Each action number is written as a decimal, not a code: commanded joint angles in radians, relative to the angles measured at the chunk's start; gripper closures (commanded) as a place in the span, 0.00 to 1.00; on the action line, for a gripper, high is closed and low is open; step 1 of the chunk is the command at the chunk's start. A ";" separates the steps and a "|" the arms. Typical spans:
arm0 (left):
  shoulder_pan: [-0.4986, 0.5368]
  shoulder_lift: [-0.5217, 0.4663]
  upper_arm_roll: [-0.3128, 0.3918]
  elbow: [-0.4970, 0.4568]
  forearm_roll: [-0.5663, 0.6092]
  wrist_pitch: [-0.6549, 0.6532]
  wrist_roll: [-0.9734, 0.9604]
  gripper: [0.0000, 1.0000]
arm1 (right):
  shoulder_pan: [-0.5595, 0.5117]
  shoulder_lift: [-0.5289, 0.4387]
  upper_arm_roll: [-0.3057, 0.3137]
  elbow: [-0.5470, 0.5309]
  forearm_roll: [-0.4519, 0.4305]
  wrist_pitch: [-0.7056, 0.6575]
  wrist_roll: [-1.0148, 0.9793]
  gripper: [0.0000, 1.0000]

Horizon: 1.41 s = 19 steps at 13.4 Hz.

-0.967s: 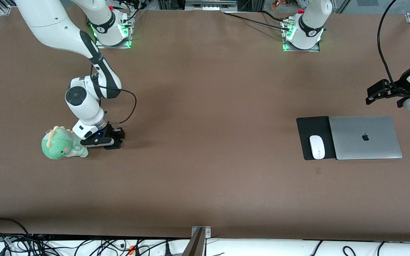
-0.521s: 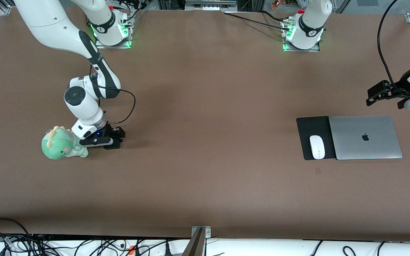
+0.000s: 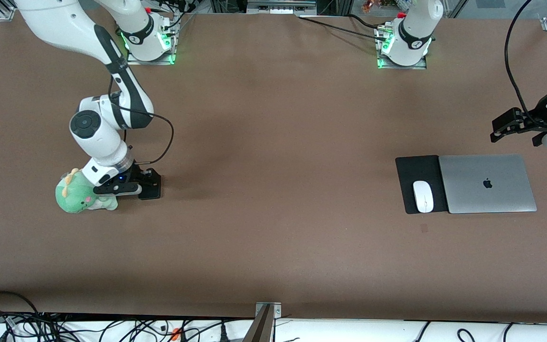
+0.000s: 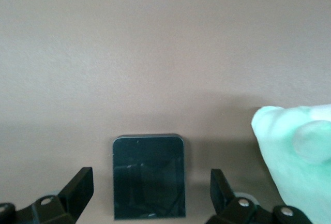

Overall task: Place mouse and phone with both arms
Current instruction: 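Lower the phone beside the plush toy and open the right gripper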

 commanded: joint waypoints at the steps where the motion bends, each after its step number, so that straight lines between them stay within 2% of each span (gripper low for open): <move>1: 0.005 0.009 -0.003 0.020 0.014 -0.001 0.011 0.00 | -0.015 -0.087 0.016 0.031 0.059 -0.161 -0.025 0.00; 4: 0.005 0.009 -0.003 0.020 0.014 -0.001 0.011 0.00 | -0.015 -0.190 0.010 0.074 0.145 -0.349 -0.046 0.00; 6: 0.005 0.009 -0.003 0.020 0.014 -0.001 0.011 0.00 | -0.015 -0.249 -0.001 0.092 0.146 -0.448 -0.051 0.00; 10: 0.003 0.009 -0.003 0.020 0.014 -0.001 0.011 0.00 | -0.015 -0.389 -0.064 0.124 0.145 -0.646 -0.085 0.00; 12: 0.003 0.009 -0.003 0.020 0.014 -0.001 0.011 0.00 | -0.018 -0.403 -0.093 0.208 0.142 -0.808 -0.083 0.00; 14: 0.003 0.009 -0.003 0.020 0.015 -0.001 0.011 0.00 | -0.080 -0.402 -0.072 0.311 0.140 -0.935 -0.083 0.00; 19: 0.003 0.009 -0.003 0.020 0.015 -0.001 0.011 0.00 | -0.154 -0.412 -0.053 0.402 0.122 -1.061 -0.113 0.00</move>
